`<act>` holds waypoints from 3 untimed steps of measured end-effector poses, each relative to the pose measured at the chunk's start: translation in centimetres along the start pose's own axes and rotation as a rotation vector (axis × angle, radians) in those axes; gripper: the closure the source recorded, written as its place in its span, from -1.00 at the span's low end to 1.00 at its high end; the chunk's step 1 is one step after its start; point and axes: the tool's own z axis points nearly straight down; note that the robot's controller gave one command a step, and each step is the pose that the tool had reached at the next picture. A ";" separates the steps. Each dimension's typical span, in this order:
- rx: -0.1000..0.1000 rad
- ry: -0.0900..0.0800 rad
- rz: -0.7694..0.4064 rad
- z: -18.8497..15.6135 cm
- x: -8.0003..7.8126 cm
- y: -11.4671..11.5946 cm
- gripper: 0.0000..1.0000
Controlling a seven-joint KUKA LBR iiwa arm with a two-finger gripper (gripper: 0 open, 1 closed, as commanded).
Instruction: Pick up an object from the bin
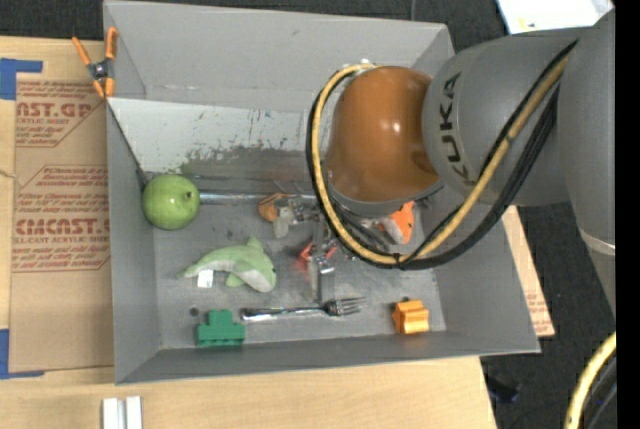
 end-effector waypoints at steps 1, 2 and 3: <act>0.000 0.000 -0.046 0.6 -1.3 6.8 -1.00; -0.005 -0.001 0.004 0.5 -4.3 8.0 -1.00; -0.004 -0.004 0.153 -2.6 -7.2 6.9 -1.00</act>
Offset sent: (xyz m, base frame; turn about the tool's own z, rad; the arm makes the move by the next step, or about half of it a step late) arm 0.0449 0.0725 -0.0057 0.0491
